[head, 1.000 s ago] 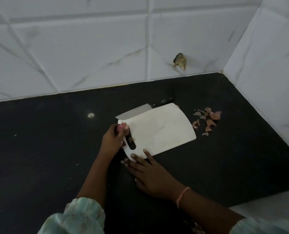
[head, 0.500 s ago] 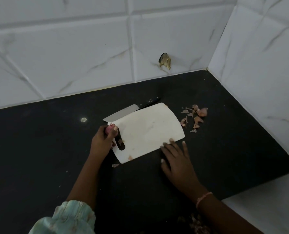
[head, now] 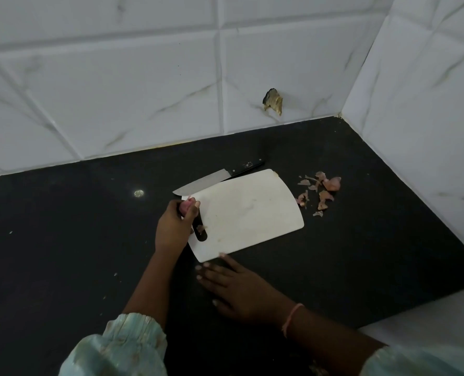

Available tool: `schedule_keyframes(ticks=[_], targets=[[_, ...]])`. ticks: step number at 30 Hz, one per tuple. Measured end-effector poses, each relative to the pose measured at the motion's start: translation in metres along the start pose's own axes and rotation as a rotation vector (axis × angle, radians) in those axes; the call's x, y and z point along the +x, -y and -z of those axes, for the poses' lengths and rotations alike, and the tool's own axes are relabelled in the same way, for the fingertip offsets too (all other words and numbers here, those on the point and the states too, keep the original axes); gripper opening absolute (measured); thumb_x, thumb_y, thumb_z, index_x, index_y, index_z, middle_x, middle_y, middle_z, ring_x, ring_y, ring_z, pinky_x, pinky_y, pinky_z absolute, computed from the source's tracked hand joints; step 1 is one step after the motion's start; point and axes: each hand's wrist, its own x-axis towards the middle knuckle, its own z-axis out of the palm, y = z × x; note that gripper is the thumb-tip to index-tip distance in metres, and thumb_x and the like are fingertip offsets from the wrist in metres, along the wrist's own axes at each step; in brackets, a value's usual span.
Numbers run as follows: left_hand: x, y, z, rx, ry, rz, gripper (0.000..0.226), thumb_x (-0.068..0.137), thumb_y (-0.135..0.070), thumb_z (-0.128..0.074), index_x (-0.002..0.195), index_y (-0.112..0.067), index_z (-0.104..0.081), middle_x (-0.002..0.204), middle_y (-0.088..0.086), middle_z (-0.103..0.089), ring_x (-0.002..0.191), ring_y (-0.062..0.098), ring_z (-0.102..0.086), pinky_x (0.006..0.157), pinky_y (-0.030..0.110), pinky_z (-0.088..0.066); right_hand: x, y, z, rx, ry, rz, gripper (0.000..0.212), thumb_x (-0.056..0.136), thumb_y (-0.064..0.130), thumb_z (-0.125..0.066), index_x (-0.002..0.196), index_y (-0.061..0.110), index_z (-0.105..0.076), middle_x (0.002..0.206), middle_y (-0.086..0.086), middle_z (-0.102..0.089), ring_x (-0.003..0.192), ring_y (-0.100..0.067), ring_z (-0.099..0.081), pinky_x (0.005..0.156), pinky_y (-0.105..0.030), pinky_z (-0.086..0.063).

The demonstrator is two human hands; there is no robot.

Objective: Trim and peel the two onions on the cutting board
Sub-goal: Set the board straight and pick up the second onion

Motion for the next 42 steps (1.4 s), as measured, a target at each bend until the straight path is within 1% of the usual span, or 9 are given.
schedule_keyframes(ticks=[6,12,15,19,24,30,34,38,42], targets=[[0.000,0.003,-0.001,0.030,-0.002,-0.002,0.038,0.093,-0.060,-0.055,0.112,-0.027,-0.056,0.094,-0.008,-0.067,0.072,0.016,-0.069,0.073,0.040,-0.057,-0.052,-0.032,0.006,-0.054,-0.173,-0.205,0.049,0.098,0.038,-0.041,0.138,0.011,-0.053,0.145,-0.006,-0.051,0.138,-0.017,-0.043,0.119,-0.044,-0.012],[-0.001,0.002,0.001,-0.056,0.013,0.014,0.034,0.095,-0.055,-0.056,0.111,-0.025,-0.057,0.094,-0.004,-0.067,0.063,0.016,-0.068,0.068,0.039,-0.059,-0.067,-0.044,0.021,0.003,-0.405,-0.664,0.036,0.096,0.036,-0.046,0.116,0.014,-0.067,0.117,-0.002,-0.064,0.114,-0.020,-0.057,0.110,-0.039,-0.032],[-0.002,0.002,0.002,-0.070,0.018,0.017,0.034,0.096,-0.054,-0.056,0.112,-0.024,-0.056,0.094,-0.005,-0.066,0.063,0.015,-0.067,0.067,0.038,-0.059,-0.028,-0.017,0.032,0.139,-0.424,-0.627,0.030,0.094,0.041,-0.050,0.109,0.020,-0.066,0.103,0.004,-0.061,0.097,-0.012,-0.052,0.086,-0.027,-0.039],[-0.002,0.000,0.003,-0.083,0.021,0.025,0.034,0.096,-0.053,-0.055,0.112,-0.023,-0.056,0.095,-0.006,-0.065,0.064,0.016,-0.067,0.061,0.032,-0.056,0.018,0.008,0.021,0.270,-0.351,-0.557,0.032,0.087,0.049,-0.060,0.090,0.018,-0.066,0.089,0.004,-0.059,0.087,-0.012,-0.049,0.072,-0.025,-0.038],[-0.002,0.003,0.002,-0.077,0.022,0.005,0.032,0.096,-0.054,-0.056,0.111,-0.026,-0.056,0.094,-0.007,-0.065,0.064,0.015,-0.068,0.064,0.034,-0.057,0.024,0.004,0.004,0.184,-0.368,-0.520,0.014,0.078,0.022,-0.076,0.077,0.014,-0.065,0.082,-0.001,-0.059,0.078,-0.018,-0.053,0.066,-0.031,-0.047],[-0.001,0.004,0.003,-0.084,0.027,0.002,0.036,0.095,-0.053,-0.056,0.114,-0.023,-0.058,0.094,-0.007,-0.067,0.062,0.014,-0.068,0.063,0.030,-0.055,-0.002,-0.019,0.007,0.160,-0.347,-0.598,0.001,0.088,0.014,-0.066,0.088,0.015,-0.065,0.089,-0.002,-0.060,0.084,-0.017,-0.053,0.075,-0.034,-0.047],[-0.001,0.004,0.003,-0.093,0.023,0.000,0.034,0.095,-0.053,-0.057,0.111,-0.024,-0.058,0.093,-0.007,-0.067,0.061,0.014,-0.068,0.060,0.026,-0.050,-0.064,-0.060,0.031,0.127,-0.474,-0.865,0.007,0.087,0.004,-0.066,0.090,0.010,-0.068,0.090,-0.006,-0.063,0.086,-0.022,-0.056,0.077,-0.035,-0.047],[-0.001,0.006,0.002,-0.092,0.007,-0.008,0.032,0.095,-0.054,-0.056,0.108,-0.025,-0.058,0.091,-0.006,-0.067,0.062,0.014,-0.068,0.065,0.031,-0.054,-0.096,-0.098,0.058,0.031,-0.567,-1.153,0.023,0.089,0.000,-0.058,0.111,-0.001,-0.065,0.110,-0.019,-0.062,0.104,-0.032,-0.056,0.087,-0.040,-0.047],[-0.001,0.008,0.001,-0.084,-0.003,-0.018,0.030,0.095,-0.055,-0.056,0.105,-0.027,-0.057,0.090,-0.008,-0.067,0.062,0.012,-0.068,0.069,0.037,-0.057,-0.061,-0.092,0.065,0.091,-0.646,-1.070,0.011,0.087,0.009,-0.065,0.098,0.011,-0.065,0.109,-0.007,-0.058,0.106,-0.020,-0.050,0.089,-0.028,-0.041]])
